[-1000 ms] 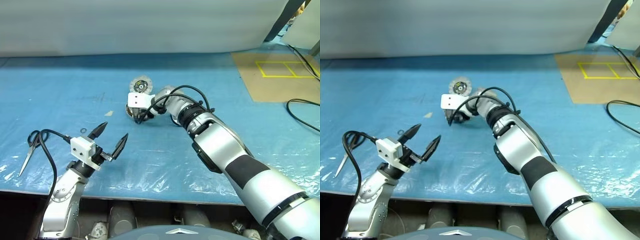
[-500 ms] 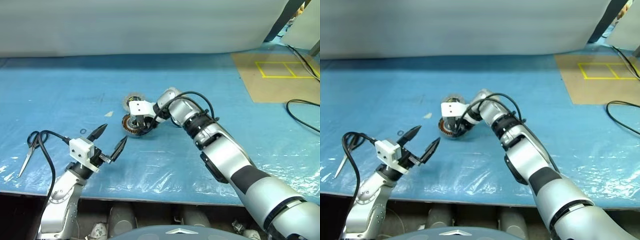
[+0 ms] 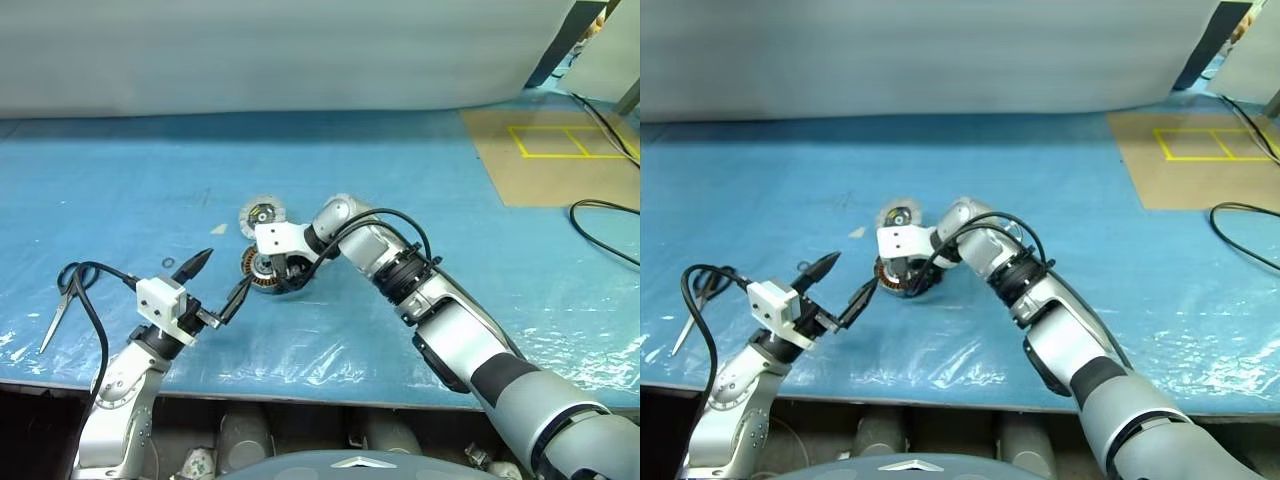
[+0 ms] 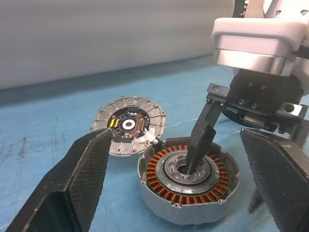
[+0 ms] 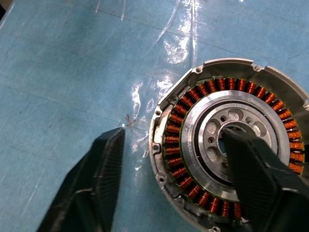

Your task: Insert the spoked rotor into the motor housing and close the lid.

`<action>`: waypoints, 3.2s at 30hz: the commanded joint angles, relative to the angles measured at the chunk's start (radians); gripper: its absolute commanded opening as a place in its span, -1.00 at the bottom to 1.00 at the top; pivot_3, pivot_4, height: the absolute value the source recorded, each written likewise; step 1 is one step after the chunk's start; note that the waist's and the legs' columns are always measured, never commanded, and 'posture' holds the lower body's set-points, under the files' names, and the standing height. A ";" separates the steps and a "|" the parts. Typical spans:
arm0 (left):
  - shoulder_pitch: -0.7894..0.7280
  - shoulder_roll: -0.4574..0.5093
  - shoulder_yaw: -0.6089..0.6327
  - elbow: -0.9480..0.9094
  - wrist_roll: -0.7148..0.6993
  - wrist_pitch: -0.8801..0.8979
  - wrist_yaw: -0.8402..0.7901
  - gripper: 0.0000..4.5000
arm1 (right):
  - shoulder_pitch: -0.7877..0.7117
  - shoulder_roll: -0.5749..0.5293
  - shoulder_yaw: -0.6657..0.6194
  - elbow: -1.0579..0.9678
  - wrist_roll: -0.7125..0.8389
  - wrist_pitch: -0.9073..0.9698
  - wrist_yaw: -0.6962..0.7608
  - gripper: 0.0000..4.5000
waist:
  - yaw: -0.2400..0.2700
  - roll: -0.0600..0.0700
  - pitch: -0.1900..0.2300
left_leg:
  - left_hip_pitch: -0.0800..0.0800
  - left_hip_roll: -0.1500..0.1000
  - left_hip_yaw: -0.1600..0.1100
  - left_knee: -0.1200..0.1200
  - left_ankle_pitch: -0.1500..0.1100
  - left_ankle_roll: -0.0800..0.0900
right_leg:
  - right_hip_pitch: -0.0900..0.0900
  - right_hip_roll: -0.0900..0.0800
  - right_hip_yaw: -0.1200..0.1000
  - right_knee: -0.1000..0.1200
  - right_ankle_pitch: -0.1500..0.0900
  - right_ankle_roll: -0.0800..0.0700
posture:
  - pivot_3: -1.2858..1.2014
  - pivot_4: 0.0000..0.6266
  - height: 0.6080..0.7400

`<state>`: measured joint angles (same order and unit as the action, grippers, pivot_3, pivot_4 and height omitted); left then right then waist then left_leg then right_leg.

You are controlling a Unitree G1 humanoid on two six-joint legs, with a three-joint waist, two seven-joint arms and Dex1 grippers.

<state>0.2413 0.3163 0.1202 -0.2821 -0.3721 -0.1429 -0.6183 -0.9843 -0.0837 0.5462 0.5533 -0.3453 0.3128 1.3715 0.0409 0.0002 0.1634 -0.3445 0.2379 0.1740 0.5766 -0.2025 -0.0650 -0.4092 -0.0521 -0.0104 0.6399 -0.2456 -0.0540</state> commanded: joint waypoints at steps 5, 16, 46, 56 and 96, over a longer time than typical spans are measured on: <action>-0.011 0.009 0.013 -0.006 -0.015 -0.006 -0.007 1.00 | -0.034 -0.051 -0.008 -0.087 0.078 0.117 0.088 0.98 | 0.002 0.000 0.000 | -0.001 0.000 0.000 0.000 0.000 0.000 | -0.001 0.000 0.000 0.000 0.000 0.000 | 0.03 -0.52 1.00; -0.099 0.002 0.121 0.113 0.060 0.031 0.183 1.00 | -0.086 -0.160 -0.157 -0.294 0.280 0.295 0.092 0.98 | 0.000 -0.001 0.001 | -0.010 0.001 0.000 0.000 0.000 -0.001 | -0.011 0.003 0.000 0.001 0.000 0.000 | 0.03 -0.52 1.00; -0.233 -0.002 0.192 0.358 0.122 0.299 0.403 1.00 | 0.450 -0.175 -0.379 -0.693 0.560 0.205 -0.447 0.98 | 0.006 -0.005 0.001 | -0.010 -0.002 -0.001 -0.001 0.002 -0.005 | -0.010 0.002 0.002 -0.002 0.001 0.001 | 0.03 -0.52 1.00; -0.252 -0.007 0.191 0.395 0.117 0.298 0.389 1.00 | 0.665 -0.236 -0.289 -0.685 0.541 0.021 -0.424 0.98 | 0.004 -0.005 0.001 | -0.008 -0.002 -0.001 -0.001 0.001 -0.004 | -0.010 0.002 0.003 -0.003 0.001 0.004 | 0.03 -0.52 1.00; -0.341 0.075 0.015 0.154 -0.057 0.251 -0.109 -0.70 | 0.688 -0.306 -0.324 -0.686 0.599 0.026 -0.416 1.00 | 0.003 -0.007 0.001 | -0.014 -0.005 -0.002 -0.011 0.002 -0.005 | -0.010 0.001 0.000 -0.018 0.005 0.010 | 0.03 -0.52 1.00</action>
<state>-0.0965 0.3755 0.1545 -0.0768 -0.4267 0.1046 -0.6979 -0.2934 -0.3906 0.2372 -0.0738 0.2139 0.3384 0.9483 0.0436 -0.0063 0.1647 -0.3584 0.2332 0.1717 0.5654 -0.2005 -0.0696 -0.4191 -0.0508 -0.0098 0.6224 -0.2405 -0.0441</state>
